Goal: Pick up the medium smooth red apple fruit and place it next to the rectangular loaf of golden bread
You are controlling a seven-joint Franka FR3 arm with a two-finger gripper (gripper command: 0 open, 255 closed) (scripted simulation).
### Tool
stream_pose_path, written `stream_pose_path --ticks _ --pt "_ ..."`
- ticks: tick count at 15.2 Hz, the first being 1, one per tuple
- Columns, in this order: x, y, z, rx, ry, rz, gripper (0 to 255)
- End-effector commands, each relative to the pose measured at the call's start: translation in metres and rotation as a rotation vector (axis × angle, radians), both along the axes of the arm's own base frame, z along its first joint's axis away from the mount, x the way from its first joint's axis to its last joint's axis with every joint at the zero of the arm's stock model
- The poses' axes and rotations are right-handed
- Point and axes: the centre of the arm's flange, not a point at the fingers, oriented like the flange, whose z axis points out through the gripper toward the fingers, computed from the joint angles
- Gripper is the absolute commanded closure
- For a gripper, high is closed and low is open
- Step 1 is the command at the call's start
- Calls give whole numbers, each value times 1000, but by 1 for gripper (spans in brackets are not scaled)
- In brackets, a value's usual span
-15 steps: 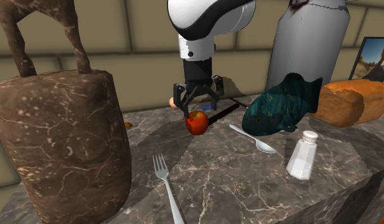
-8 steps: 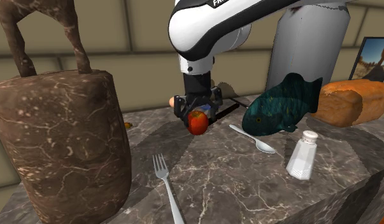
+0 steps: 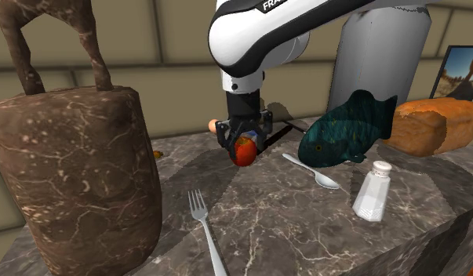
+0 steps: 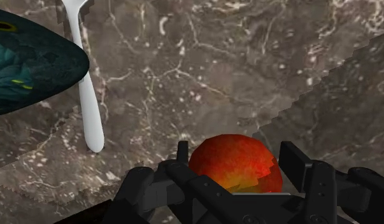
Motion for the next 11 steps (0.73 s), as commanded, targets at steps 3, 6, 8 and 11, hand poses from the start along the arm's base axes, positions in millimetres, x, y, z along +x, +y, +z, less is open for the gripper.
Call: stream_pose_path --ticks 3,6,8,11 --pt "0 0 -1 1 1 1 255" --pt "0 0 0 1 1 1 255" --pt "0 0 0 1 1 1 255" --pt "0 1 10 1 1 1 255"
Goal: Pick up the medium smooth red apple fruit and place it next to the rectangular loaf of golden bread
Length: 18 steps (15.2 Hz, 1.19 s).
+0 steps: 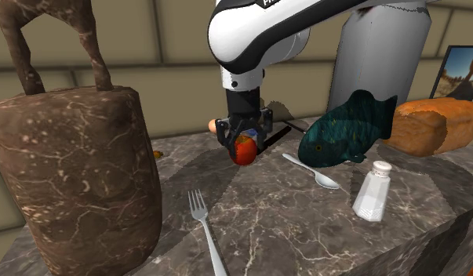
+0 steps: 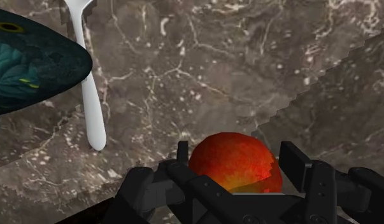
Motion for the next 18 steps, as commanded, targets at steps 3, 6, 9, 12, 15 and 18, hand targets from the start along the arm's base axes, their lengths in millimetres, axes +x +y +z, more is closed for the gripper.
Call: stream_pose_path --ticks 3,6,9,12,15,18 --pt "0 0 20 0 0 0 255" --pt "0 0 36 0 0 0 255" --pt "0 0 52 0 0 0 255" --pt "0 0 68 0 0 0 255" --pt "0 0 84 0 0 0 255" --pt "0 0 99 0 0 0 255"
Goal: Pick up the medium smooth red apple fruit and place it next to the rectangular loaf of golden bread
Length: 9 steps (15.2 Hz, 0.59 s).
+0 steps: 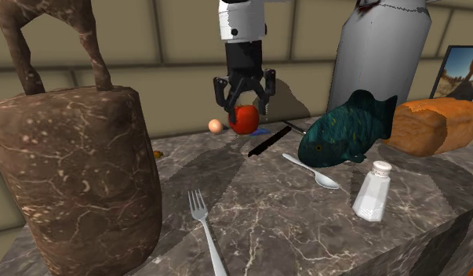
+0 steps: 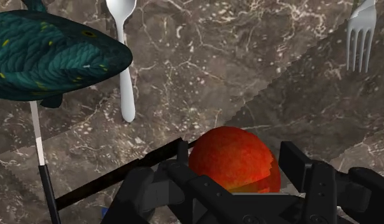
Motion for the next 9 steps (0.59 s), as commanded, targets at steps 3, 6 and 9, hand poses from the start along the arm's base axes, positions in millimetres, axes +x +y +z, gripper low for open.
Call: stream_pose_path --ticks 3,6,9 --pt "0 0 22 0 0 0 255" --pt "0 0 38 0 0 0 255" --pt "0 0 54 0 0 0 255"
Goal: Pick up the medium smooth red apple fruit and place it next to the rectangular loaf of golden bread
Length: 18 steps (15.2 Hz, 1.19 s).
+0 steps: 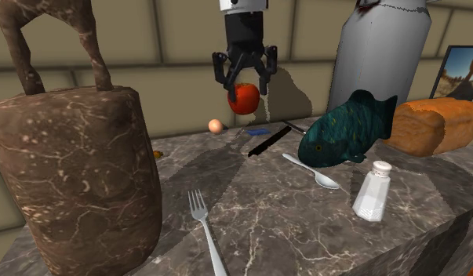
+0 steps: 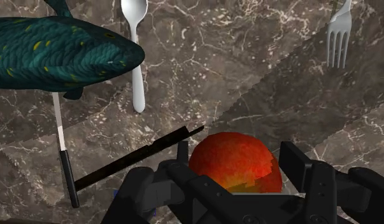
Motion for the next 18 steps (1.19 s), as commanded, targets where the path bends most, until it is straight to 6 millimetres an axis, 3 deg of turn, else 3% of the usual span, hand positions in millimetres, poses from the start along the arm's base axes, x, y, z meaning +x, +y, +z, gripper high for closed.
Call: stream_pose_path --ticks 1,13,18 --pt "0 1 10 0 0 0 255" --pt "0 1 73 0 0 0 255" --pt "-52 -40 73 0 0 0 255"
